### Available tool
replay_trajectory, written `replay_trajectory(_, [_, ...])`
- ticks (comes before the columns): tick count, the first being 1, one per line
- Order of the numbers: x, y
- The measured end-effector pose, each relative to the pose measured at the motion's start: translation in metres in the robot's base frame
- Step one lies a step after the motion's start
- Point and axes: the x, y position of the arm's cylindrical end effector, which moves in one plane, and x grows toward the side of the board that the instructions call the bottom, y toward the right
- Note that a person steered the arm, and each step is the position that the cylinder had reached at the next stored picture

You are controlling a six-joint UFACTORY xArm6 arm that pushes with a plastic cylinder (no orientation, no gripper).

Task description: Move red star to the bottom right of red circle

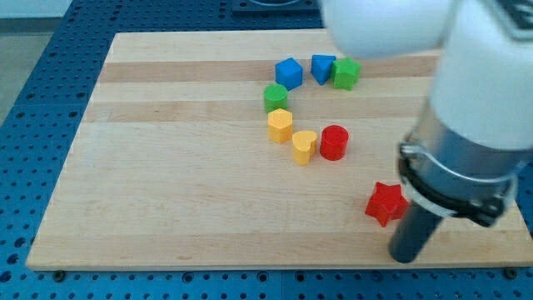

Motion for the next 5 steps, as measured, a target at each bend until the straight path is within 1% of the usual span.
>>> replay_trajectory(1, [0.0, -0.001])
replay_trajectory(2, [-0.012, -0.001])
replay_trajectory(3, [-0.052, -0.001])
replay_trajectory(4, [-0.116, -0.001])
replay_trajectory(5, [-0.156, -0.001])
